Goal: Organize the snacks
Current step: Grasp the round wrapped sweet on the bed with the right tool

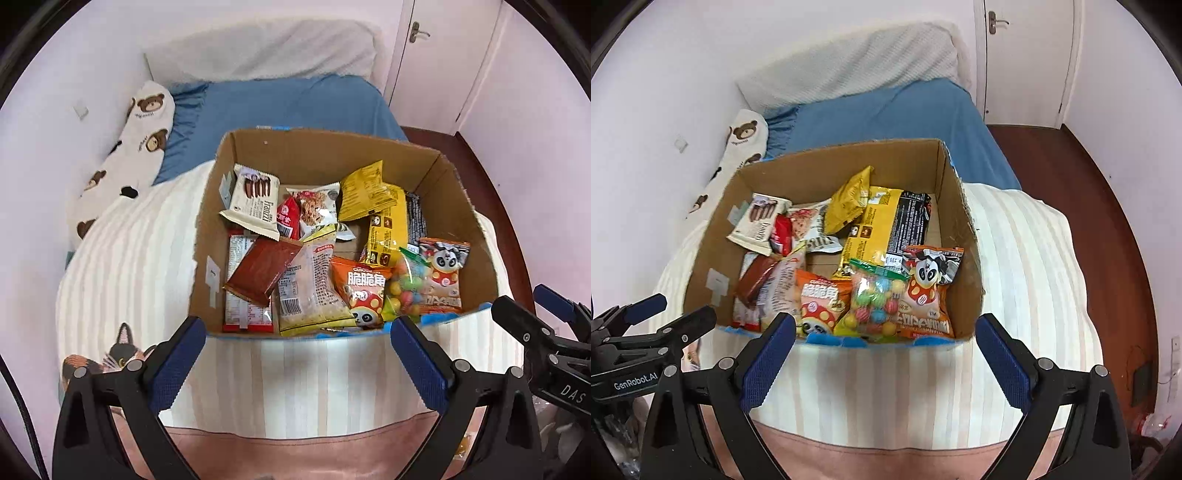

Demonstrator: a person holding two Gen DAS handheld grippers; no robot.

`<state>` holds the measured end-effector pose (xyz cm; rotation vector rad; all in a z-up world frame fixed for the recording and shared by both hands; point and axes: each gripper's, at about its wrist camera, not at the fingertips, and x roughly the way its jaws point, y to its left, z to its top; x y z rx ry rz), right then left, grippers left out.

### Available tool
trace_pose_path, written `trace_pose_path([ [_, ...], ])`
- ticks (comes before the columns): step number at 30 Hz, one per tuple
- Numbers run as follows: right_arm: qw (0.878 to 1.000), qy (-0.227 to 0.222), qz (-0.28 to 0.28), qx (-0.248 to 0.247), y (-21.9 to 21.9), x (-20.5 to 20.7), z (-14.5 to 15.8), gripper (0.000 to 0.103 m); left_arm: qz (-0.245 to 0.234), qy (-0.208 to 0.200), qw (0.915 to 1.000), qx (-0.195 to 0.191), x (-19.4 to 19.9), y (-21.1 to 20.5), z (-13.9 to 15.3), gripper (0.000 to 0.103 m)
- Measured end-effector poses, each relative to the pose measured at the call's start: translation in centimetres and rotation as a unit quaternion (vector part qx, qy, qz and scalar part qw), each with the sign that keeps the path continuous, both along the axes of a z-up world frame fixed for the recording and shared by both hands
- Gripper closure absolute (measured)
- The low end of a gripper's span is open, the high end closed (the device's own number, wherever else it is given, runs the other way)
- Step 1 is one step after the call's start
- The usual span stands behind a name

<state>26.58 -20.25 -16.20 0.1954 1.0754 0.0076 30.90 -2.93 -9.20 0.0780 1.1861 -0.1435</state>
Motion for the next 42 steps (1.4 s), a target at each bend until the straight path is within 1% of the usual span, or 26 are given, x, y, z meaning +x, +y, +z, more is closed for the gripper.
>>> trace_pose_path([
  [6, 0.999, -0.039, 0.001, -0.001, 0.2, -3.2, 2.9, 0.003, -0.005, -0.033, 0.9994, -0.008, -2.8, -0.1, 2.9, 0.0],
  [10, 0.998, -0.063, 0.002, 0.011, 0.3, -5.6, 4.9, 0.003, -0.007, -0.056, 0.9983, -0.013, -4.9, -0.1, 4.6, 0.0],
  [13, 0.997, -0.068, -0.002, 0.036, -0.4, -7.5, 5.6, 0.003, -0.005, -0.056, 0.9983, -0.018, -6.6, 0.0, 4.8, 0.0],
  [15, 0.997, -0.057, -0.012, 0.045, -1.3, -8.7, 5.1, 0.003, -0.007, -0.044, 0.9989, -0.017, -8.0, -0.2, 3.9, 0.0],
  [17, 0.997, -0.023, -0.036, 0.057, -3.1, -10.3, 3.3, 0.003, -0.01, -0.02, 0.9996, -0.015, -9.3, -0.5, 2.1, 0.0],
  [18, 0.997, -0.006, -0.049, 0.065, -4.0, -11.1, 2.0, 0.003, -0.012, -0.002, 0.9998, -0.013, -10.0, -0.6, 0.8, 0.0],
  [20, 0.994, 0.036, -0.07, 0.08, -5.7, -12.7, -1.0, 0.004, -0.014, 0.039, 0.9991, -0.009, -11.3, -0.9, -2.3, 0.0],
  [21, 0.992, 0.051, -0.079, 0.086, -6.3, -13.3, -2.1, 0.004, -0.014, 0.071, 0.9973, -0.006, -12.1, -1.0, -4.6, 0.0],
  [22, 0.988, 0.075, -0.09, 0.099, -7.2, -14.4, -4.0, 0.007, -0.014, 0.089, 0.9959, -0.004, -12.7, -1.1, -6.0, 0.0],
  [25, 0.977, 0.131, -0.119, 0.123, -9.0, -17.1, -8.7, 0.012, -0.018, 0.152, 0.9881, 0.011, -14.8, -1.5, -11.1, 0.0],
  [27, 0.969, 0.158, -0.134, 0.131, -9.9, -18.5, -11.3, 0.015, -0.017, 0.187, 0.9822, 0.011, -15.8, -1.5, -13.8, 0.0],
  [28, 0.965, 0.172, -0.141, 0.136, -10.2, -19.2, -12.7, 0.017, -0.015, 0.198, 0.98, 0.011, -16.1, -1.5, -14.6, 0.0],
  [30, 0.96, 0.193, -0.149, 0.14, -10.5, -20.3, -14.8, 0.018, -0.013, 0.228, 0.9734, 0.009, -16.7, -1.6, -16.8, 0.0],
  [33, 0.95, 0.231, -0.157, 0.143, -10.4, -21.7, -18.2, 0.019, -0.008, 0.253, 0.9675, 0.002, -17.2, -1.6, -18.7, 0.0],
  [36, 0.944, 0.25, -0.158, 0.142, -10.2, -22.2, -20.4, 0.019, -0.001, 0.27, 0.963, 0.002, -17.4, -1.4, -20.2, 0.0],
  [39, 0.945, 0.259, -0.154, 0.125, -9.7, -22.5, -21.9, 0.028, 0.007, 0.276, 0.9612, 0.003, -17.4, -1.1, -21.0, 0.0],
  [40, 0.947, 0.258, -0.15, 0.117, -9.5, -22.5, -22.1, 0.032, 0.01, 0.278, 0.9606, 0.002, -17.4, -1.0, -21.1, 0.0],
  [41, 0.949, 0.257, -0.145, 0.108, -9.2, -22.3, -22.3, 0.039, 0.013, 0.28, 0.96, 0.002, -17.4, -0.7, -21.3, 0.0],
  [42, 0.952, 0.256, -0.136, 0.093, -8.9, -22.3, -22.3, 0.042, 0.016, 0.282, 0.9592, 0.002, -17.4, -0.6, -21.6, 0.0],
])
